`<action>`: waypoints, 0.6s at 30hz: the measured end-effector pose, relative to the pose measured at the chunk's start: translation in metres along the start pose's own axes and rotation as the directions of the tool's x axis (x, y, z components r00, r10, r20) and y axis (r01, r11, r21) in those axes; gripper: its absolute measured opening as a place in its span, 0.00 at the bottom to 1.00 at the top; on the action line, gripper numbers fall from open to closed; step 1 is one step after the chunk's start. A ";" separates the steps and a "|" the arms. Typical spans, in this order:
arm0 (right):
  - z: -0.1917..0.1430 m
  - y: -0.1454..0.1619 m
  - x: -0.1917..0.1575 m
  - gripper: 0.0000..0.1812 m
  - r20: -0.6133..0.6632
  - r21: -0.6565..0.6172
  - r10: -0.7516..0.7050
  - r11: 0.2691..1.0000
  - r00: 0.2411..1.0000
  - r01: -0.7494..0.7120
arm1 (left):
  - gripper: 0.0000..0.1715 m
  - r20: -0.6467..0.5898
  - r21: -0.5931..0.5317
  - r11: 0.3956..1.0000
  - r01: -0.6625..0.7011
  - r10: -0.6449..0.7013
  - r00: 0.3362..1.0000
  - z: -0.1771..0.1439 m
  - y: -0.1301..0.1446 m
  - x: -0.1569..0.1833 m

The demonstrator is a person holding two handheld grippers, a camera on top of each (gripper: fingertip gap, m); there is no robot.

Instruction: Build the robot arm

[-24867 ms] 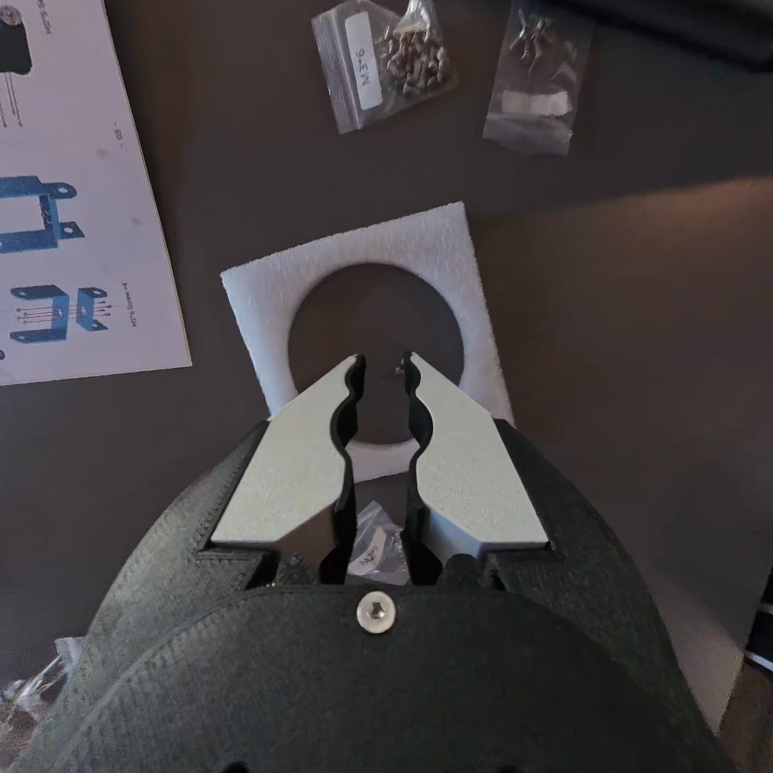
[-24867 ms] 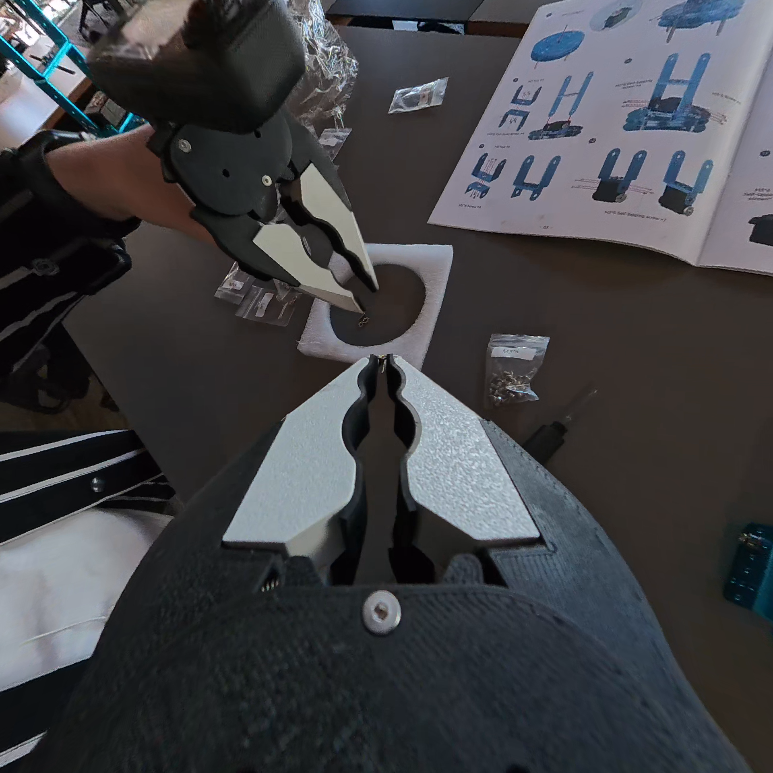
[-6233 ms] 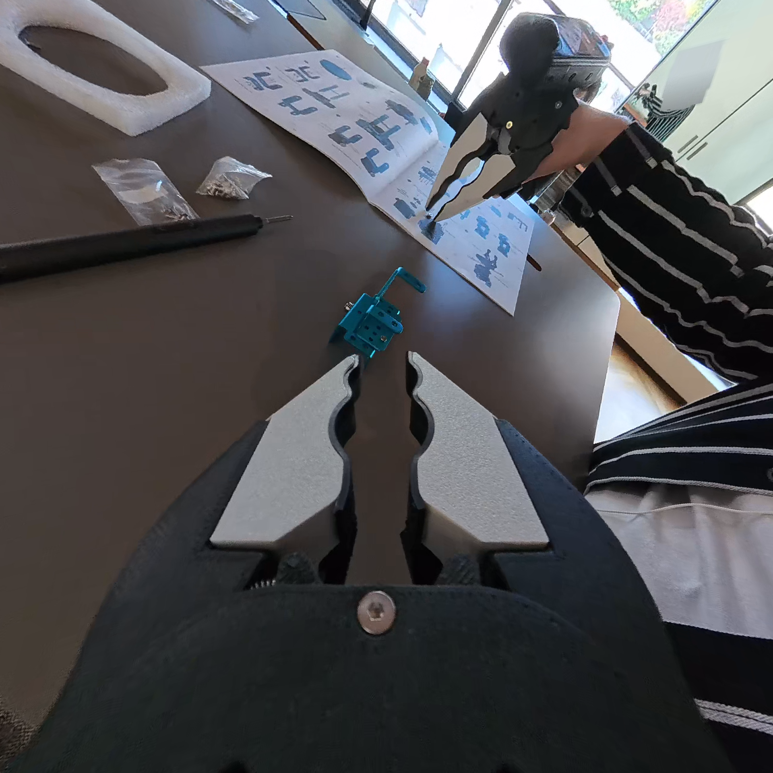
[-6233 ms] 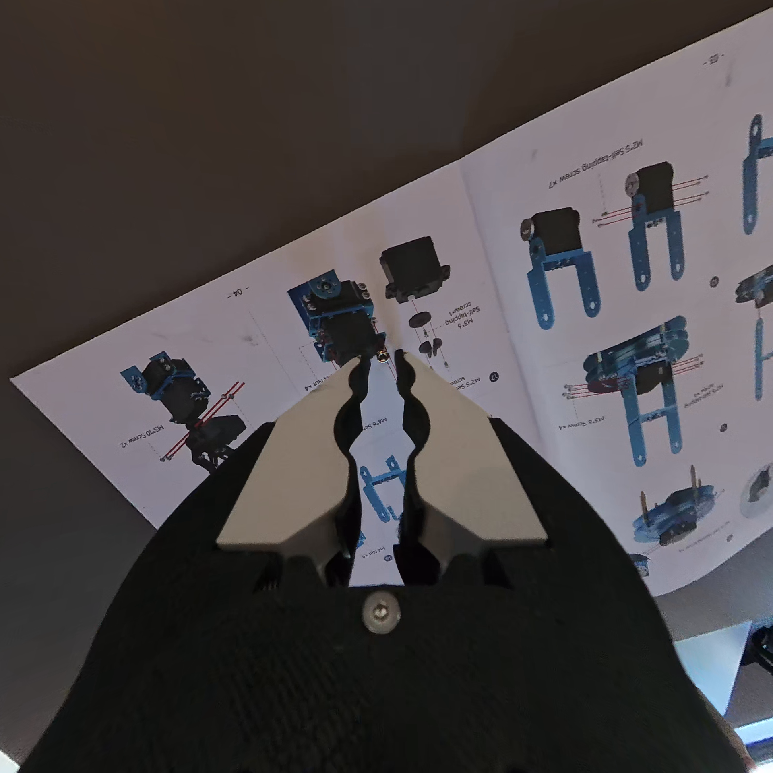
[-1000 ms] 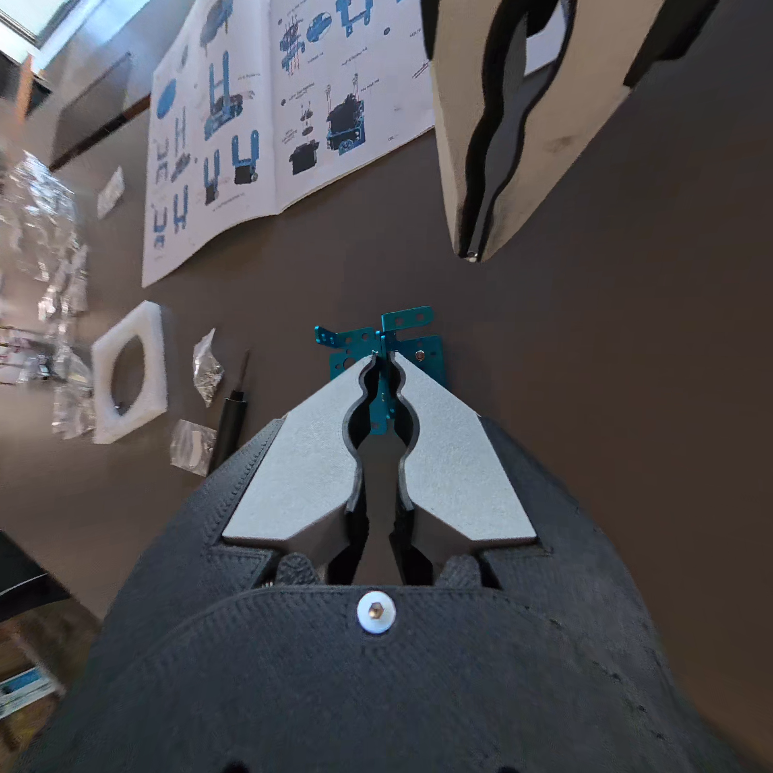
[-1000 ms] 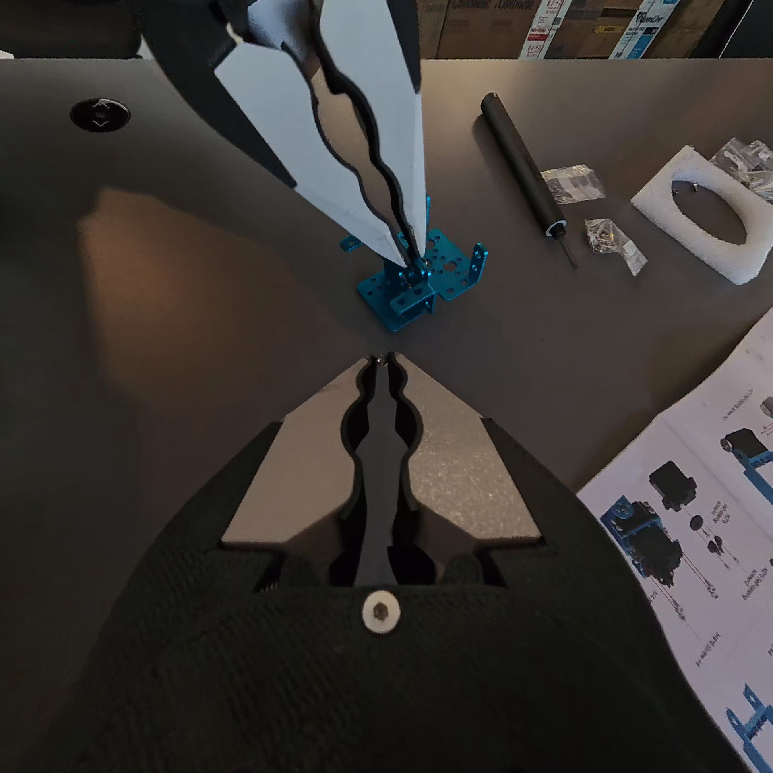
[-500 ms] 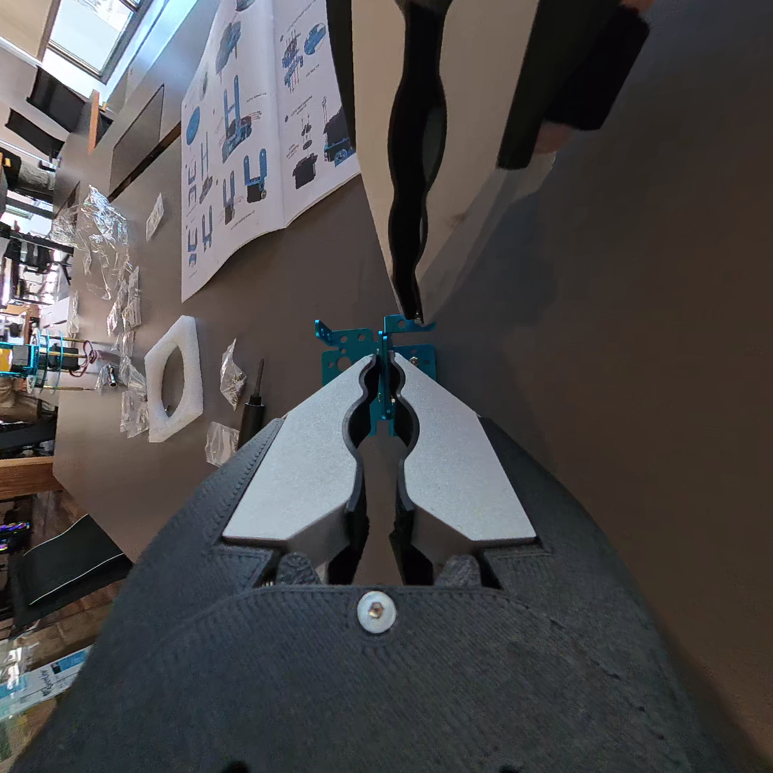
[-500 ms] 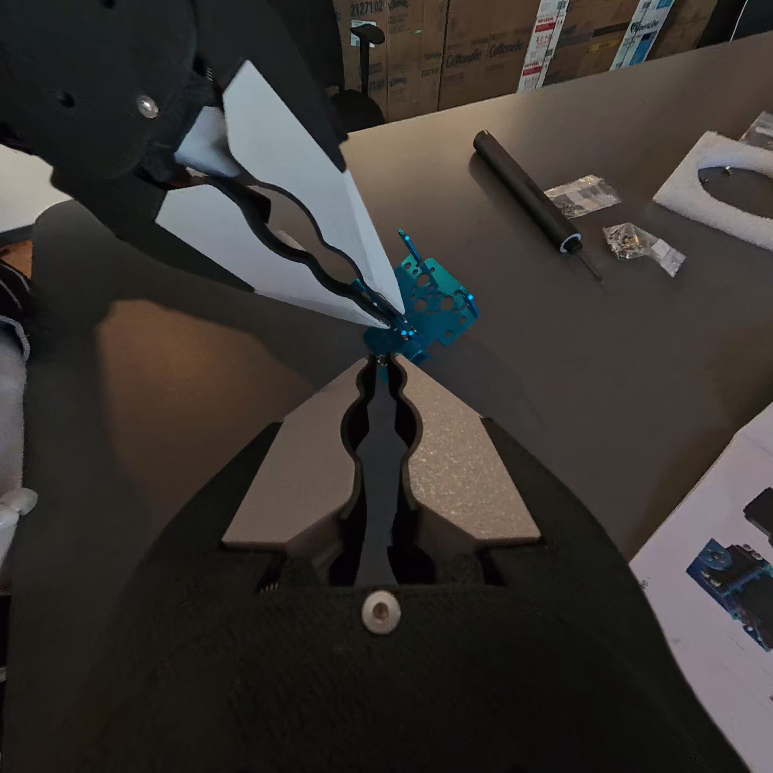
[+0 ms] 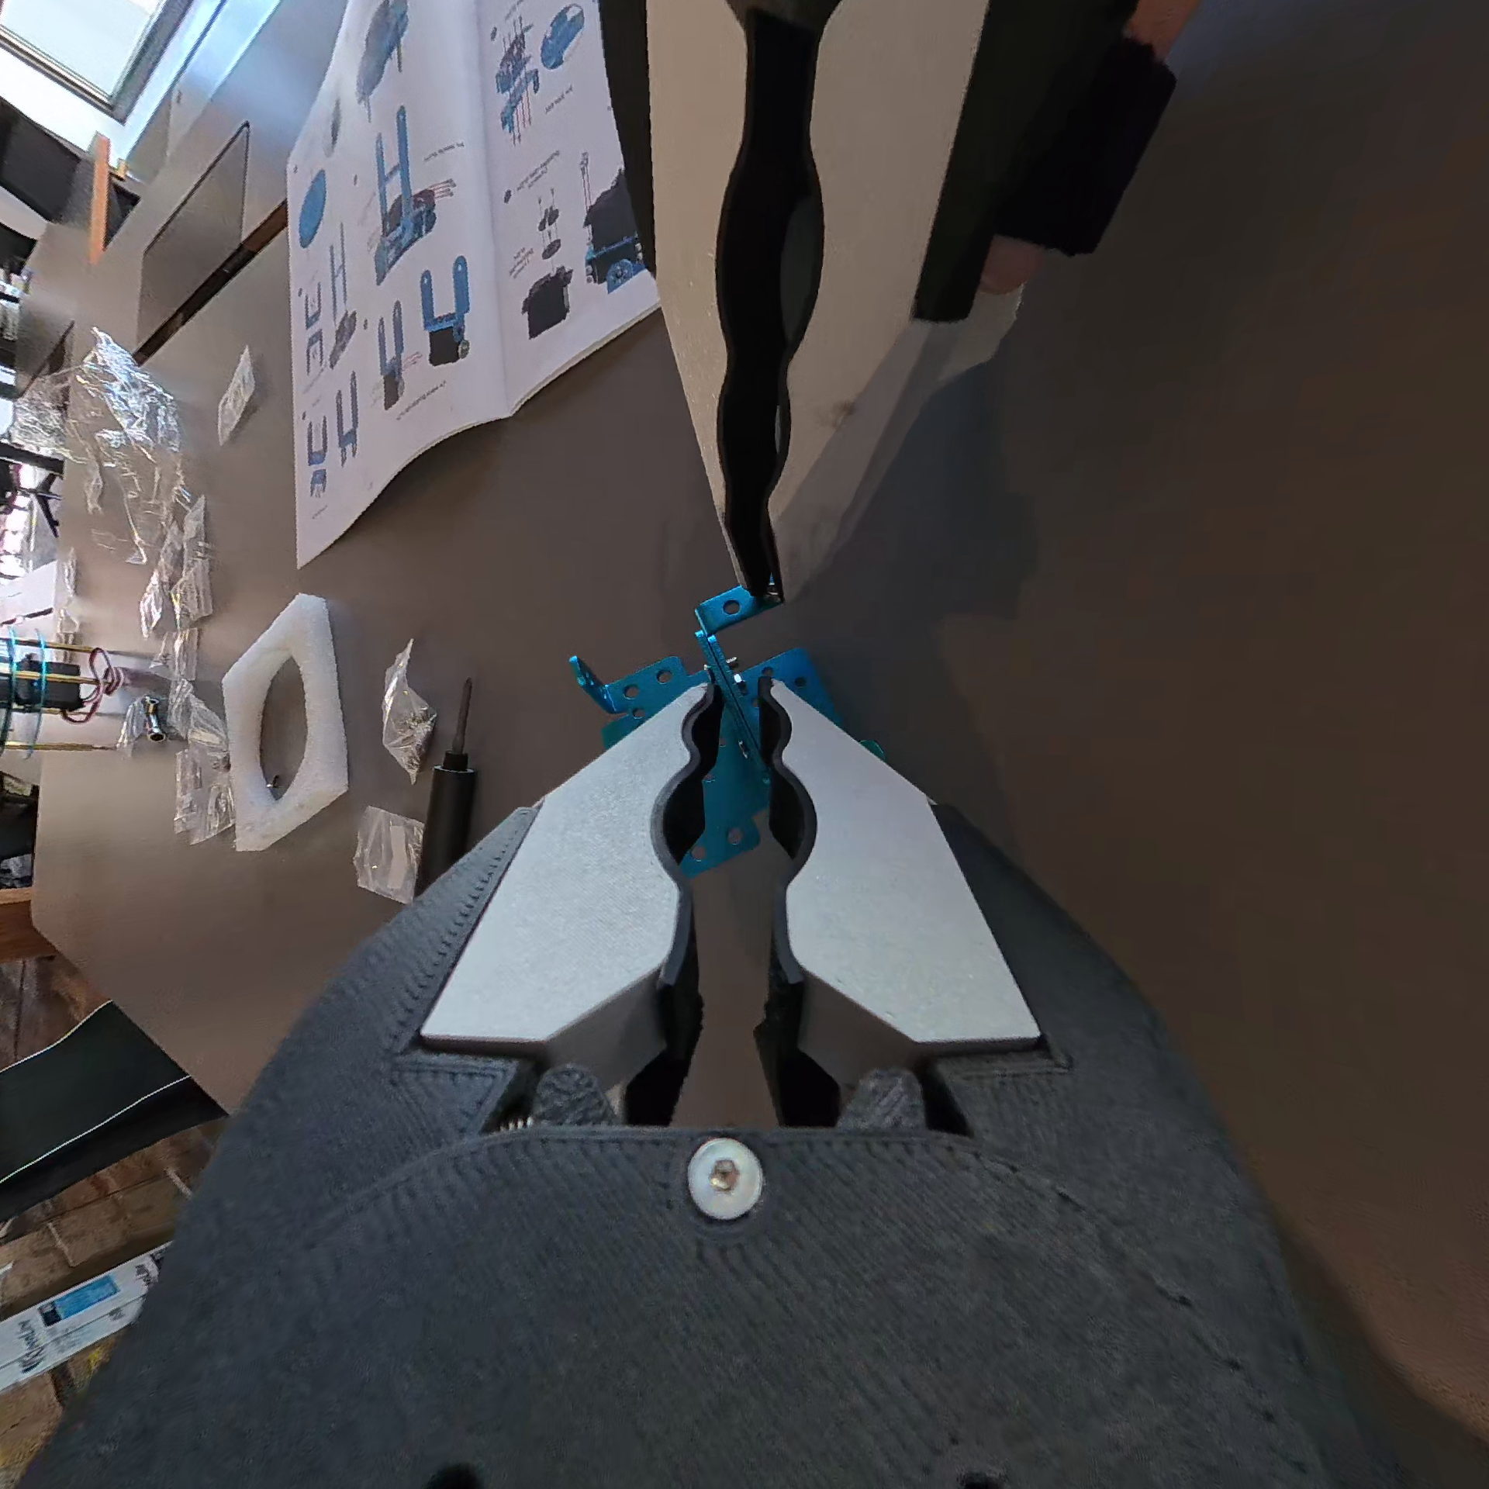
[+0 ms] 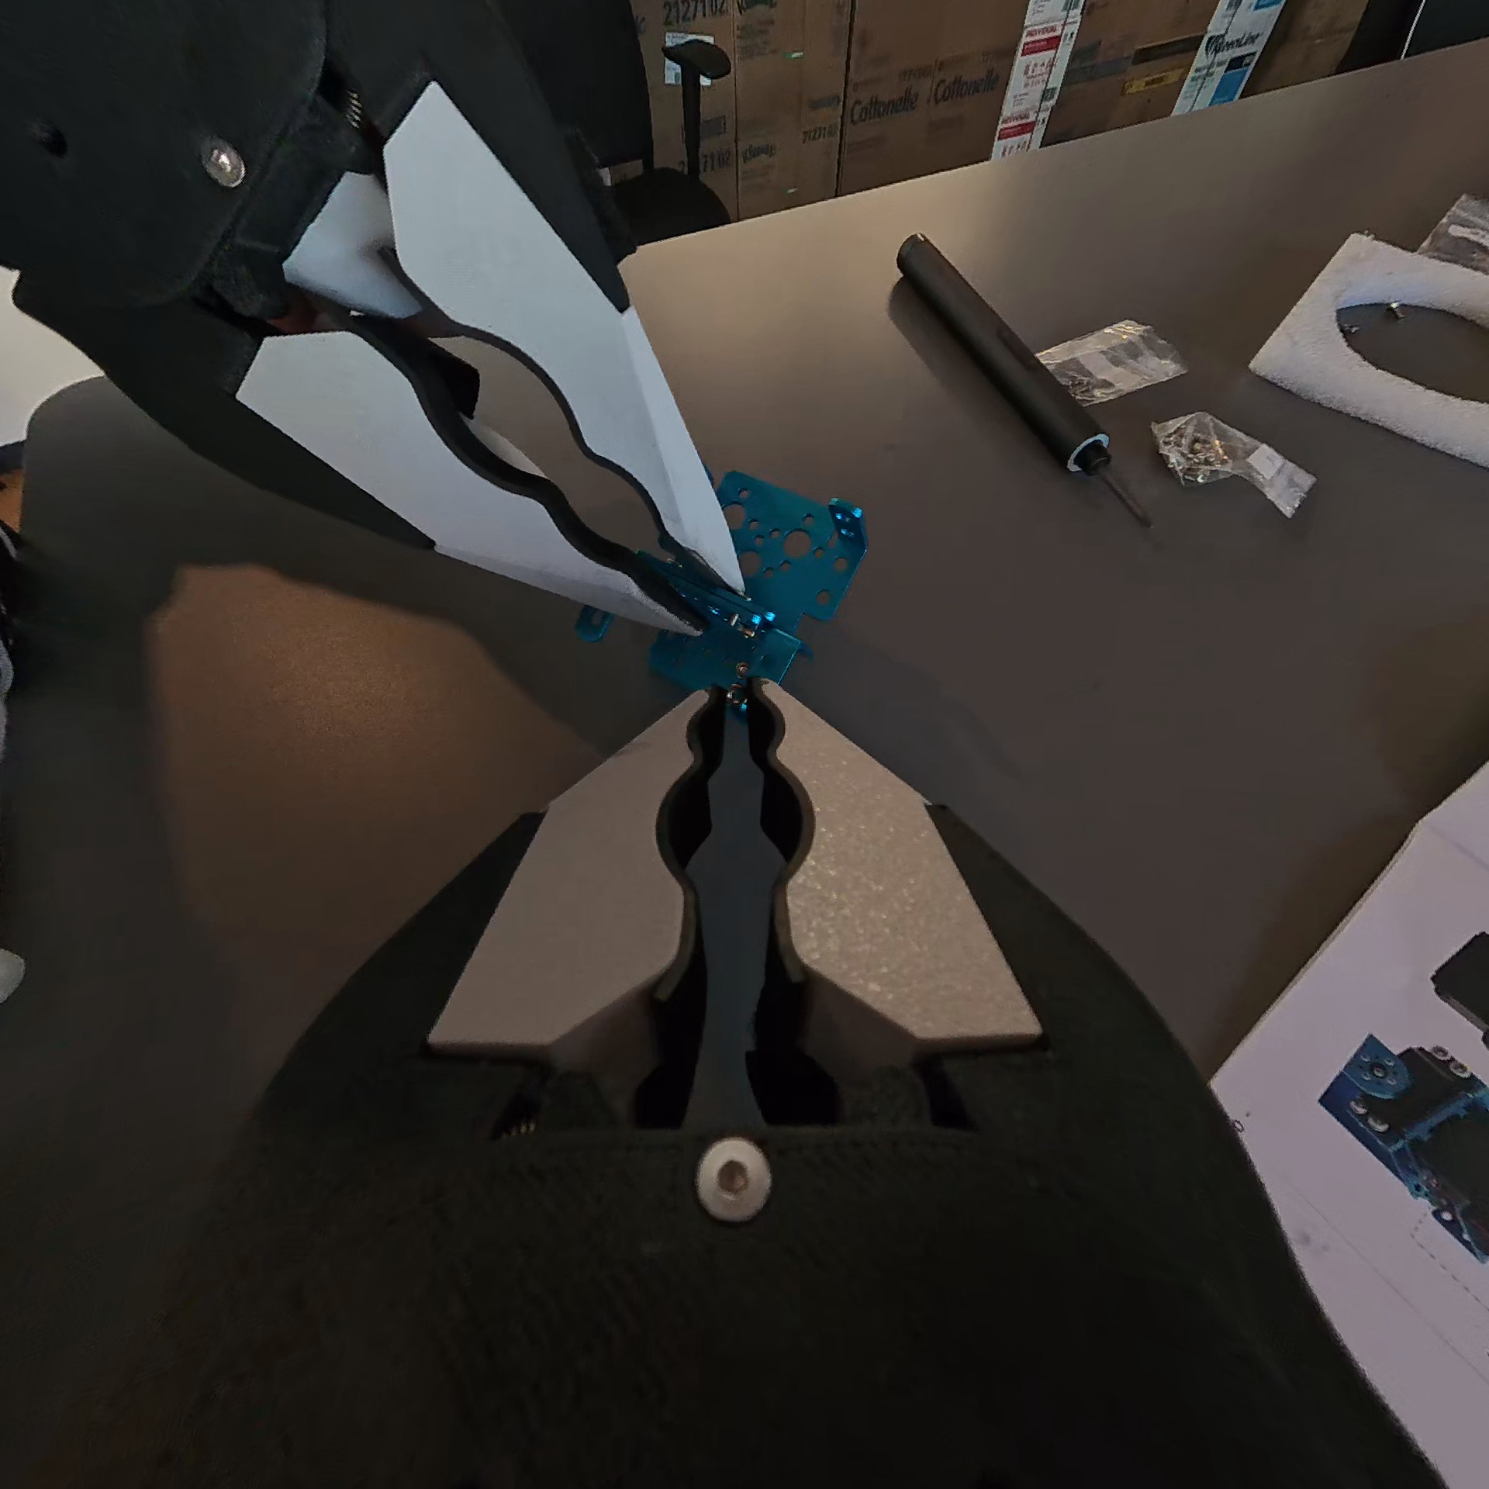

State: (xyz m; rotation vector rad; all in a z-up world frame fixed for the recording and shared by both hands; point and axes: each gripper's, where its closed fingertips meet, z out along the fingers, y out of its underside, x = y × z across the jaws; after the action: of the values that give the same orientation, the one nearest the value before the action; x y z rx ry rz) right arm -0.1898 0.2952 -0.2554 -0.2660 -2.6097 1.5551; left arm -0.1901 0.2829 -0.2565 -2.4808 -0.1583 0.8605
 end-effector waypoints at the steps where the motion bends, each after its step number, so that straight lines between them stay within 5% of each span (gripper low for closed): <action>1: 0.000 0.000 0.000 0.03 0.002 0.001 -0.003 1.000 1.000 0.003 | 0.04 0.001 -0.001 1.000 0.002 -0.002 1.000 0.000 0.000 0.000; 11: -0.001 -0.014 -0.009 0.03 -0.101 0.046 -0.259 0.963 0.961 0.265 | 0.02 0.042 -0.009 0.999 0.051 -0.050 0.998 0.001 0.004 -0.005; 18: 0.009 -0.006 -0.003 0.03 -0.169 -0.039 -0.364 0.931 0.916 0.363 | 0.02 0.048 0.012 0.996 0.085 -0.086 0.995 -0.001 0.006 -0.006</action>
State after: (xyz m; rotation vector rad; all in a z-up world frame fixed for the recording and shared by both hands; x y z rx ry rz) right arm -0.1889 0.2845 -0.2544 0.0809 -2.3602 1.3312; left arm -0.1944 0.2757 -0.2562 -2.4257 -0.2745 0.8839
